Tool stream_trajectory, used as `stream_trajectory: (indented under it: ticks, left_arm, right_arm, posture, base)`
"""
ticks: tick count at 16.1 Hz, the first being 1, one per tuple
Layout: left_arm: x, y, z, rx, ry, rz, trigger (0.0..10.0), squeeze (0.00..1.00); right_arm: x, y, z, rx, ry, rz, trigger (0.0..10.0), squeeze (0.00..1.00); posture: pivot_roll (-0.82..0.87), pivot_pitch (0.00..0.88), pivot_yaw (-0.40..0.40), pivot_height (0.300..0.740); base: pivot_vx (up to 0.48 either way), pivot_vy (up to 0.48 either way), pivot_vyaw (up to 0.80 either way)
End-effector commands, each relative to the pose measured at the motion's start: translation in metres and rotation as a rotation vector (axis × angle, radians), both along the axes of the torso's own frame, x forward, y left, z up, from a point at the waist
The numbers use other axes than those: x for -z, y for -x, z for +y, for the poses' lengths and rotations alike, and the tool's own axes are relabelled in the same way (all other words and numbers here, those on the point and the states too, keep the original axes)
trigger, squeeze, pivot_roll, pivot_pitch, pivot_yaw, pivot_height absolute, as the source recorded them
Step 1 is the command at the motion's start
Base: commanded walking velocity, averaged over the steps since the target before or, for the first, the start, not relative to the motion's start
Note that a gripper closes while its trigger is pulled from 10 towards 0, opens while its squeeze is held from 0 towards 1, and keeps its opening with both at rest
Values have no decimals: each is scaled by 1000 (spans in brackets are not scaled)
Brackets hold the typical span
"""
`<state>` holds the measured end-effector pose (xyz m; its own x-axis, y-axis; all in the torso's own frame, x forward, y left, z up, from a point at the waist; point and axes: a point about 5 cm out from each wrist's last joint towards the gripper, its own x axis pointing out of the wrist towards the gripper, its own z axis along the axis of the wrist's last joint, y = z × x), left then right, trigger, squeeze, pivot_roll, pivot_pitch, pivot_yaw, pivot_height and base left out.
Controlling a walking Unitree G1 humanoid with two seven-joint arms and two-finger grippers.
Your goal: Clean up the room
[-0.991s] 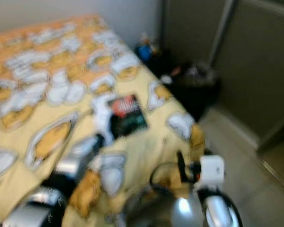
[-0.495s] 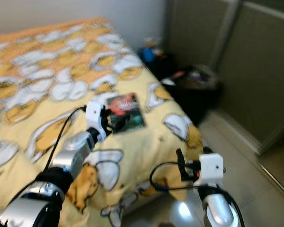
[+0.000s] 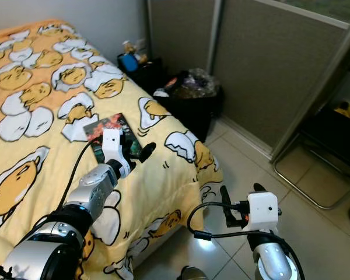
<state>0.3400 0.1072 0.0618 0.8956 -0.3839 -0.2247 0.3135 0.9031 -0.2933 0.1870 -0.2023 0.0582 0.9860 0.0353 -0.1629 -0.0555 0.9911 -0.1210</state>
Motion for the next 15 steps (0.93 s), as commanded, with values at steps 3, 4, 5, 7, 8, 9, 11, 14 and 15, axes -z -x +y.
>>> stream_trajectory:
  ticks: [3, 4, 5, 7, 8, 9, 11, 14, 15]
  left_arm:
    - [-19, -18, 32, -156, -29, -40, 10000, 0]
    - [-21, -20, 38, -173, -51, -43, 10000, 0]
    - [-22, -21, 40, -177, -58, -45, 10000, 0]
    - [-22, -22, 44, -180, -74, -46, 10000, 0]
    - [-21, -21, 43, -174, -76, -48, 10000, 0]
    - [-19, -19, 40, -155, -73, -53, 10000, 0]
    - [-16, -16, 34, -125, -52, -52, 10000, 0]
    - [-11, -13, 33, -125, -52, -53, 10000, 0]
    - [-11, -13, 34, -129, -69, -54, 10000, 0]
  right_arm:
    - [-7, -3, 5, -33, 13, -24, 10000, 0]
    - [-7, -3, 7, -43, 13, -23, 10000, 0]
    - [-7, -3, 8, -47, 14, -22, 10000, 0]
    - [-7, -4, 8, -49, 17, -21, 10000, 0]
    - [-8, -4, 5, -38, 20, -23, 10000, 0]
    - [-7, -5, 4, -31, 24, -17, 10000, 0]
    - [-7, -7, 6, -32, 19, -12, 10000, 0]
    - [-6, -10, 7, -42, 19, -14, 10000, 0]
    - [-7, -11, 7, -41, 23, -20, 10000, 0]
  posture:
    - [-163, 41, 56, 740]
    - [-163, 43, 57, 740]
    - [-164, 43, 58, 740]
    - [-167, 40, 59, 740]
    - [-167, 39, 60, 740]
    - [-166, 37, 59, 740]
    - [-158, 32, 54, 740]
    - [-144, 29, 45, 740]
    - [-144, 29, 45, 740]
  base:
    - [0, 0, 0]
    - [0, 0, 0]
    - [0, 0, 0]
    - [0, 0, 0]
    - [0, 0, 0]
    - [0, 274, 0]
    - [0, 480, -775]
    - [0, 480, -775]
    - [0, 0, 0]
